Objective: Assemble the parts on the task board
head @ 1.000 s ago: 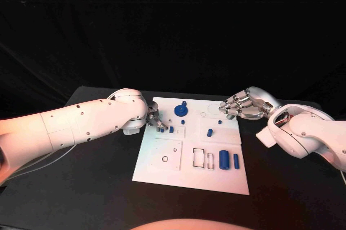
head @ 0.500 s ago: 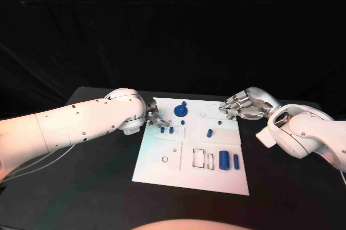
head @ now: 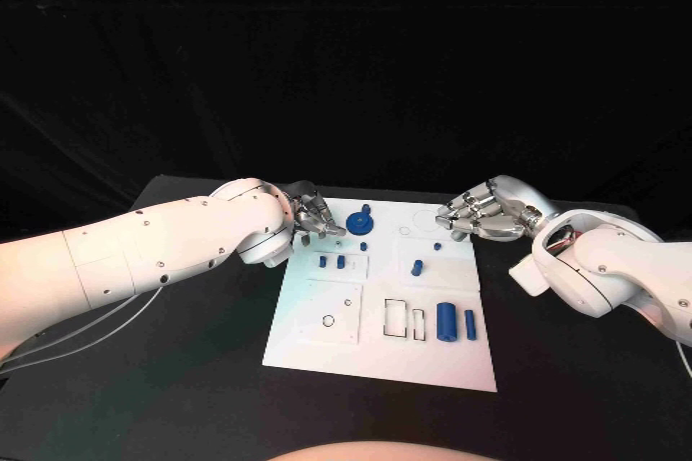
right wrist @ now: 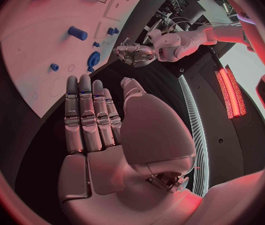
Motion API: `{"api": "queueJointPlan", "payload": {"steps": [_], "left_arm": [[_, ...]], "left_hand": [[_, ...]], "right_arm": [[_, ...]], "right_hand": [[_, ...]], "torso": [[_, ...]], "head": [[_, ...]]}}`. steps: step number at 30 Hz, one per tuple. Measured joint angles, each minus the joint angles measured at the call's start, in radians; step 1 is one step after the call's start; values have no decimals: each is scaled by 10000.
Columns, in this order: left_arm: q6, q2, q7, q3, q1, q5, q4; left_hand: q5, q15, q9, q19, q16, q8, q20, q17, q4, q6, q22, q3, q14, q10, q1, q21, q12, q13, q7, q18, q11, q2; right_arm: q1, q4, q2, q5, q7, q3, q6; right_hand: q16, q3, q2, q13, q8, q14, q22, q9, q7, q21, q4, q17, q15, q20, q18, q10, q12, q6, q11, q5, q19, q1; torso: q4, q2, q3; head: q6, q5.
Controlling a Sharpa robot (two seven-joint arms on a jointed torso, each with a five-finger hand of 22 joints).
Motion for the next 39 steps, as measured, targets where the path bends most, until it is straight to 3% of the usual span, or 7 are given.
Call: {"api": "queueJointPlan", "payload": {"steps": [3, 6, 12, 19, 26, 35, 39], "left_arm": [[-589, 145, 1044, -51, -31, -69, -66], [-1042, 297, 2028, -81, -96, -417, -144], [-1102, 618, 2941, -126, -214, -1749, -386], [-593, 911, 3068, -149, -308, -3285, -640], [136, 1099, 2956, -152, -336, -4423, -860], [668, 1379, 2751, -153, -395, -5035, -1214], [756, 1513, 2723, -153, -437, -5156, -1422]], "left_hand": [[0, 94, -300, -100, -815, -196, 100, -895, -377, 10, -132, 381, -500, -259, 984, -230, -523, -508, 39, 1, 145, -123], [0, 123, -594, -100, -1299, -408, 100, -1488, -452, 102, -166, 597, -764, -269, 1342, -244, -931, -956, 48, 0, 151, -357], [0, 224, -1143, 452, -579, -930, 171, -1106, -329, 199, 181, 609, -30, -656, 1369, 122, -2093, -1989, 68, 0, 293, -763], [0, 231, -1575, 1457, 416, -1290, 198, -380, -272, 544, 1687, 382, 560, -449, 1446, 1251, -2744, -2758, -39, -16, 346, -838], [0, 176, -1830, 2312, 1144, -1485, 163, 204, -211, 768, 3086, 128, 936, -223, 1446, 2282, -3030, -3149, -34, -322, 326, -837], [-1, 172, -1931, 2550, 1202, -1568, 131, 146, -214, 887, 3570, 76, 939, -97, 1452, 2618, -3132, -3301, -55, -322, 280, -832], [-1, 135, -1978, 2575, 1202, -1623, 113, 107, -213, 958, 3666, 77, 977, 37, 1607, 2709, -3192, -3379, -56, -321, 297, -676]], "right_arm": [[-7, 5, -3, 2, 4, 0, -2], [-19, 14, -8, 5, 8, 0, -3], [-29, 22, -14, 8, 13, 0, -5], [-38, 27, -6, 11, 17, 0, -7], [-51, 28, -3, 13, 21, 0, -8], [-59, 28, 20, 14, 26, 0, -9], [-61, 27, 33, 14, 27, 0, -10]], "right_hand": [[0, 0, 0, -3, 0, 0, -3, 0, 0, 0, 0, -4, 0, 0, 0, -15, 0, 0, -15, 23, 0, 0], [0, 0, 0, -10, 0, 0, -2, 0, 0, 0, 0, -4, 0, 0, 0, -15, 0, 0, -15, 40, 0, 0], [-37, 0, 0, -10, 0, 0, -2, 0, -22, -38, 0, -4, 0, 0, 0, -15, 0, -23, -15, 40, 0, 0], [-40, 0, 0, -9, 0, 0, -11, 0, -36, -37, 0, -3, 0, 0, 0, -15, 0, -36, -15, 39, 0, 0], [-40, 0, 0, -9, 0, 0, -11, 0, -36, -35, 0, -3, 0, 0, 0, -15, 0, -36, -15, 39, 0, 0], [-40, 1, 0, -8, 0, 0, -10, 0, -36, -34, -1, -2, 0, 0, 0, -14, 0, -36, -15, 39, 0, 0], [-40, 1, 0, -8, 0, 0, -10, 0, -36, -34, -1, -2, 0, 0, 0, -14, 0, -36, -15, 39, 0, 0]], "torso": [[-4, 1, 1], [-9, 1, 1], [-6, 2, 0], [-6, 2, 3], [-18, 1, 7], [-17, 2, 12], [-17, 2, 12]], "head": [[14, -39], [36, -72], [65, -131], [80, -154], [86, -176], [98, -209], [99, -223]]}}
